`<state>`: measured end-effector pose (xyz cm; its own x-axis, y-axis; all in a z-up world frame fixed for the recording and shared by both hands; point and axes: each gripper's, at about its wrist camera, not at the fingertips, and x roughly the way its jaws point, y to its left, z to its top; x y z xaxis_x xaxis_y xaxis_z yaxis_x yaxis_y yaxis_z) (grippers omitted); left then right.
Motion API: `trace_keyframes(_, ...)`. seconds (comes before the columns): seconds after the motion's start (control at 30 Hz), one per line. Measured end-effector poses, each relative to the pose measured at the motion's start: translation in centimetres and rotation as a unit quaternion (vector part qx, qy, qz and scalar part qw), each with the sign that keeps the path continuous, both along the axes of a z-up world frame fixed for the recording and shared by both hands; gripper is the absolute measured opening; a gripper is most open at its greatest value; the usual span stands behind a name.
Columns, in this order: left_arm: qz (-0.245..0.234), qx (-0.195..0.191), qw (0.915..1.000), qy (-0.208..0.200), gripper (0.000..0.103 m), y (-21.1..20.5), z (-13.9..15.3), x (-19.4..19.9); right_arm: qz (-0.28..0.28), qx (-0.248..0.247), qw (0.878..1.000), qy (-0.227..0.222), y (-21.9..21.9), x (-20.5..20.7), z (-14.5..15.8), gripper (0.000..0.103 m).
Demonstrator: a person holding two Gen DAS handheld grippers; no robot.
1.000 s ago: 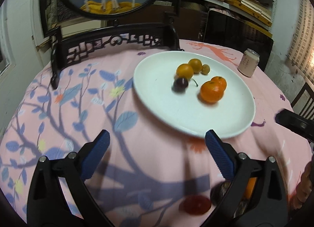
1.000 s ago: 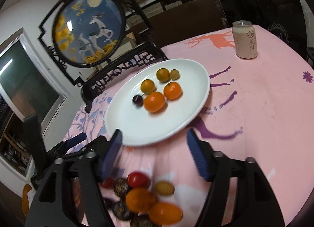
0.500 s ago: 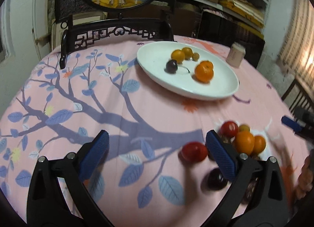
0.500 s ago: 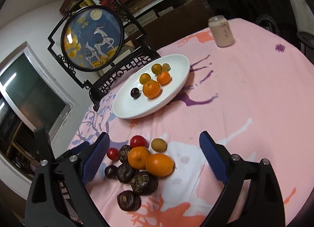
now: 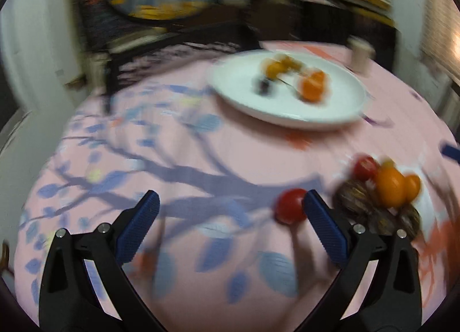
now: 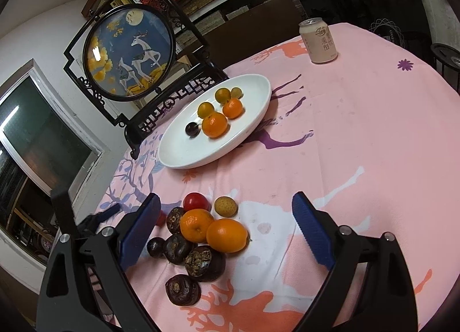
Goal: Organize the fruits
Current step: 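Move both tools back and bring the left tool to a red tomato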
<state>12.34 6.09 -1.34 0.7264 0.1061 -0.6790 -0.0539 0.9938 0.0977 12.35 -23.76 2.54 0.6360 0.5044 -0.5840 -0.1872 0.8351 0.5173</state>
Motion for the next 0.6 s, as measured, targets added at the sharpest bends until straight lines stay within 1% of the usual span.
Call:
trace_keyframes(0.03, 0.022, 0.004, 0.9997, -0.003, 0.101, 0.7, 0.2, 0.0, -0.001, 0.001, 1.0, 0.001, -0.1, 0.0, 0.0, 0.093)
trace_keyframes(0.07, 0.036, -0.003, 0.9993, -0.004, 0.101, 1.4, 0.4, -0.2, -0.001, 0.002, 1.0, 0.002, -0.1, 0.0, -0.1, 0.093)
trace_keyframes(0.1, 0.036, -0.018, 0.9992, -0.003, 0.101, 1.9, 0.5, -0.3, -0.001, 0.003, 1.0, 0.003, -0.1, 0.0, -0.1, 0.093)
trace_keyframes(0.17, 0.019, -0.061, 0.998, -0.005, 0.101, 2.3, 0.7, -0.9, 0.0, 0.001, 1.0, 0.003, -0.1, 0.0, -0.1, 0.093)
trace_keyframes(0.2, 0.011, -0.07, 0.9975, -0.008, 0.101, 2.1, 0.8, -1.1, 0.001, 0.0, 1.0, 0.002, 0.0, 0.0, -0.1, 0.093)
trace_keyframes(0.23, 0.004, -0.069, 0.9975, -0.01, 0.101, 1.8, 0.8, -1.3, 0.001, -0.001, 1.0, 0.002, 0.0, 0.0, -0.1, 0.093)
trace_keyframes(0.3, -0.013, -0.042, 0.999, -0.008, 0.101, 0.4, 0.5, -1.3, 0.002, -0.003, 1.0, 0.003, 0.1, 0.0, -0.1, 0.093)
trace_keyframes(0.37, -0.019, -0.008, 0.9998, -0.001, 0.101, -0.7, 0.1, -1.1, 0.002, -0.005, 1.0, 0.004, 0.1, 0.1, -0.2, 0.093)
trace_keyframes(0.4, -0.018, 0.004, 0.9998, 0.001, 0.101, -1.0, -0.1, -1.0, 0.002, -0.006, 1.0, 0.003, 0.1, 0.0, -0.2, 0.093)
trace_keyframes(0.43, -0.018, 0.007, 0.9998, 0.004, 0.101, -1.0, -0.2, -0.9, 0.003, -0.007, 1.0, 0.001, 0.2, 0.0, -0.1, 0.093)
trace_keyframes(0.57, -0.029, -0.034, 0.999, 0.005, 0.101, -0.4, -0.1, -1.1, 0.011, -0.02, 1.0, -0.005, 0.7, -0.2, -0.1, 0.093)
trace_keyframes(0.6, -0.03, -0.038, 0.9988, 0.006, 0.101, -0.3, -0.2, -1.1, 0.014, -0.023, 1.0, -0.004, 0.8, -0.2, -0.1, 0.093)
